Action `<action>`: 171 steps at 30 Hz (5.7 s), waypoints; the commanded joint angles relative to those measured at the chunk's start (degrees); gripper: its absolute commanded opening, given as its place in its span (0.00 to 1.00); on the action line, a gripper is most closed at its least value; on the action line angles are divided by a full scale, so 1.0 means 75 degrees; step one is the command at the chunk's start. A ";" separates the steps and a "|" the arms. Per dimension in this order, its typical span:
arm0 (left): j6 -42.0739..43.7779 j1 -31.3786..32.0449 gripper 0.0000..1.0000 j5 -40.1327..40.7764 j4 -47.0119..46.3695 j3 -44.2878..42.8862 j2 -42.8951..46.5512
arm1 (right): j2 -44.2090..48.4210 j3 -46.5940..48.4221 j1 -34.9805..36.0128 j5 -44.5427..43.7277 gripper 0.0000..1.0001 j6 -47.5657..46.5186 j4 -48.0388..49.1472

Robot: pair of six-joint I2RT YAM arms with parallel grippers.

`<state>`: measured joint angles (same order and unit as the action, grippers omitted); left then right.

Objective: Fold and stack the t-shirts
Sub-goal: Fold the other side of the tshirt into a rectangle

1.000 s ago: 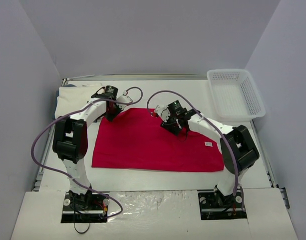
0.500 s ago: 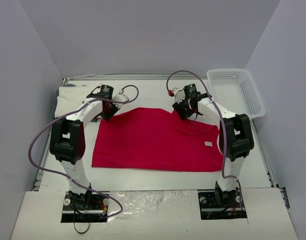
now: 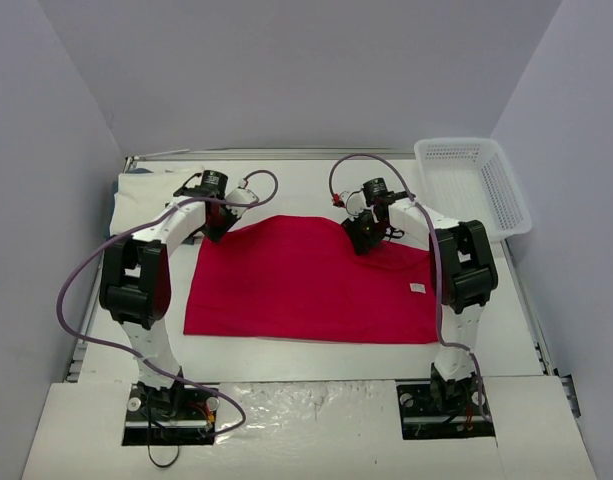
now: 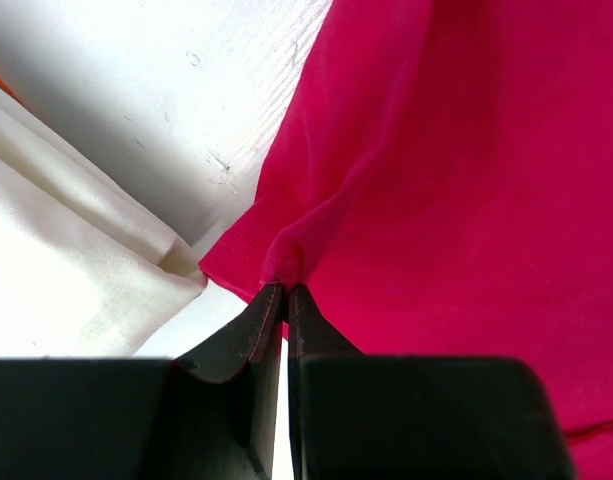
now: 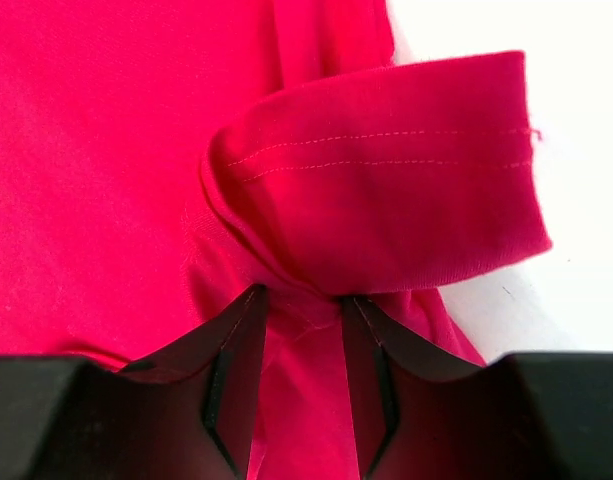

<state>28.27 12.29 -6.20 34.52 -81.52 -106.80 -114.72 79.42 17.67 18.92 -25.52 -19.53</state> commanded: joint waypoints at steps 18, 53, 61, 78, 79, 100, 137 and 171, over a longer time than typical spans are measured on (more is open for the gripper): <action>-0.0067 -0.0046 0.02 -0.0018 0.0049 -0.0030 0.0283 | 0.0377 0.0356 -0.0223 -0.0401 0.08 -0.0125 -0.0478; -0.0429 -0.0444 0.02 0.0486 0.0506 -0.1810 -0.0220 | -0.1251 0.4668 -0.1536 -0.1327 0.00 -0.0383 -0.2036; -0.0559 -0.0514 0.02 0.0463 0.0612 -0.2046 -0.0115 | -0.0760 0.4610 -0.1665 -0.1315 0.00 -0.0359 -0.2107; -0.0571 -0.0655 0.02 0.0123 0.0144 -0.0429 0.1185 | 0.0881 0.3907 -0.1665 -0.1175 0.00 -0.0359 -0.2587; -0.0559 -0.0666 0.02 0.0135 0.0131 -0.0370 0.1232 | 0.1044 0.3849 -0.1665 -0.1105 0.00 -0.0383 -0.2657; -0.0055 -0.0889 0.02 -0.0088 -0.0595 0.1247 0.2428 | 0.3599 0.0532 -0.1712 -0.0437 0.00 -0.1132 -0.3500; 0.0472 -0.0889 0.02 -0.0264 -0.0607 0.3051 0.3799 | 0.4303 -0.0815 -0.1712 0.0255 0.00 -0.2000 -0.5142; 0.1575 -0.0854 0.30 -0.1178 0.0155 0.4282 0.5357 | 0.4139 -0.1800 -0.1735 0.0548 0.42 -0.2751 -0.5461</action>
<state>38.65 6.02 -12.53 33.21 -48.88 -69.21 -82.89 64.97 5.17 23.00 -46.15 -59.70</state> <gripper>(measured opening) 0.301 0.426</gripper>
